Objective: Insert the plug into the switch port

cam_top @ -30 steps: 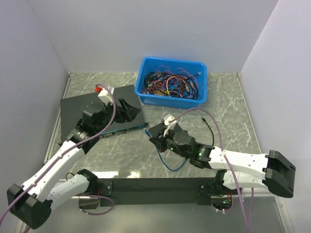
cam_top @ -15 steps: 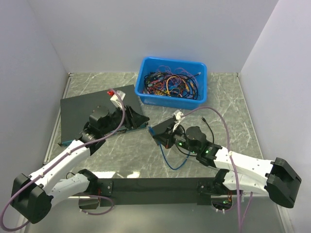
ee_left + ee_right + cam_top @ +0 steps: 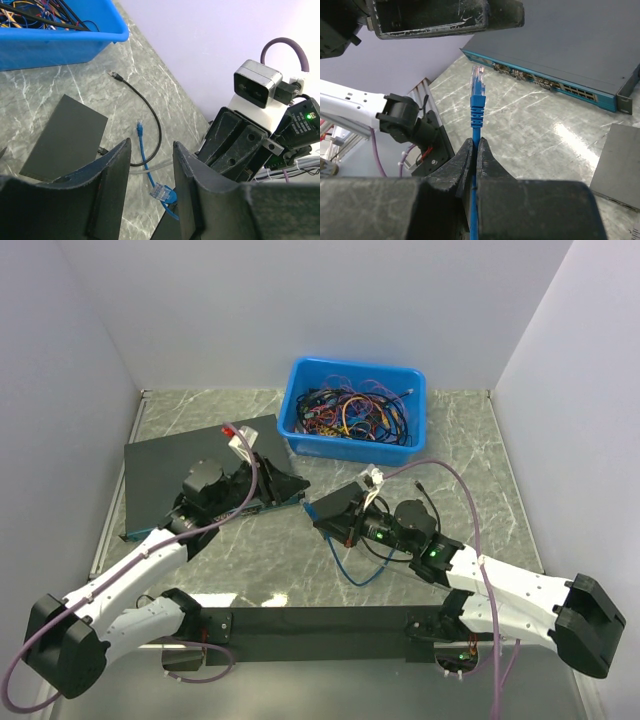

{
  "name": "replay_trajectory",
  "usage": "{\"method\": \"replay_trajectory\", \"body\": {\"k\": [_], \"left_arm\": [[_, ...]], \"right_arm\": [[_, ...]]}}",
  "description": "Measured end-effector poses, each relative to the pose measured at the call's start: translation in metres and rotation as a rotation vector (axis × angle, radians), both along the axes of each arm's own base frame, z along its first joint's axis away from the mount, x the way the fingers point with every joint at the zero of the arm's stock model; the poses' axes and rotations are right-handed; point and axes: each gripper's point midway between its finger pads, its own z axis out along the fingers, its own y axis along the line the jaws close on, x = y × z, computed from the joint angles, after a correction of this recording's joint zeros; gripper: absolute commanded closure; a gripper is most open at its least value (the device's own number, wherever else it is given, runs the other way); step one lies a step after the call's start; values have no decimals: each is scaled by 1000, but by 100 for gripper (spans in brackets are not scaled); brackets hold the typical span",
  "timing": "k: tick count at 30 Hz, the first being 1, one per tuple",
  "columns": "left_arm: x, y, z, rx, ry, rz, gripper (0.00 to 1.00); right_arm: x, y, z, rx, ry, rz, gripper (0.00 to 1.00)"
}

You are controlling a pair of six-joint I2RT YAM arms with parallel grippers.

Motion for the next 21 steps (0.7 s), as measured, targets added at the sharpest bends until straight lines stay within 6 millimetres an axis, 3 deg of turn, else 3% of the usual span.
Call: {"method": "replay_trajectory", "body": {"k": [11,21], "left_arm": [[-13,-5,0,-6,1,-42,44],[-17,-9,-1,-5,2,-59,48]], "right_arm": [[-1,-1,2,15,15,6,100],[4,-3,2,17,13,-9,100]]}}
